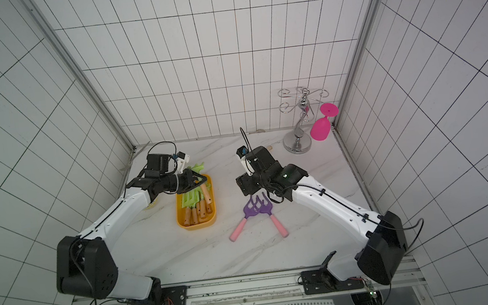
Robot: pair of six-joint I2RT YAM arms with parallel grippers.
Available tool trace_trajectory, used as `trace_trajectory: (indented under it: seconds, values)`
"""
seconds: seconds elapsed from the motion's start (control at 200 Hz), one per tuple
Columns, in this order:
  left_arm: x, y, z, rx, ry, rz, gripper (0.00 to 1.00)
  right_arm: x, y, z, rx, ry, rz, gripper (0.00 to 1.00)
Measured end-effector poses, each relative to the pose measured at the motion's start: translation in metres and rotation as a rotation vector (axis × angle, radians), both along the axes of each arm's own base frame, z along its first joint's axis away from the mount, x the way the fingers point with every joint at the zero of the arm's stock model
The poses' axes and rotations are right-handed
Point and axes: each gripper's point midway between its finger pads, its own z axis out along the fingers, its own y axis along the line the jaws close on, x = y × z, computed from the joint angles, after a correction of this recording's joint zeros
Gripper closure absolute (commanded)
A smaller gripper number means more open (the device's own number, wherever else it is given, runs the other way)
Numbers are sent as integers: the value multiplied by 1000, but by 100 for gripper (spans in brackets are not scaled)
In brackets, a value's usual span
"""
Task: Put the rake into the storage box
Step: Pick up the rake at the center of the board, then place the rake in the storage box.
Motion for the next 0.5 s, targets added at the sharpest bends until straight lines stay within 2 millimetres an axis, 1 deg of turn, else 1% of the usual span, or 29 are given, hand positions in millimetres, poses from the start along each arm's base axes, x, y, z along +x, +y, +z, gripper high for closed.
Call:
trace_trajectory:
  seconds: [0.075,0.18,0.4,0.5]
  values:
    - [-5,2,-18,34,43,-22,97,1,-2,-12,-21,20,-4,21]
    - [-12,7,-42,91,99,-41,97,-1,-4,-22,-38,37,-5,21]
    - [-18,22,-78,181,179,-60,97,-5,-12,-44,-69,67,-12,21]
    - [-17,25,-94,203,218,-70,97,-6,-17,-52,-83,83,-21,21]
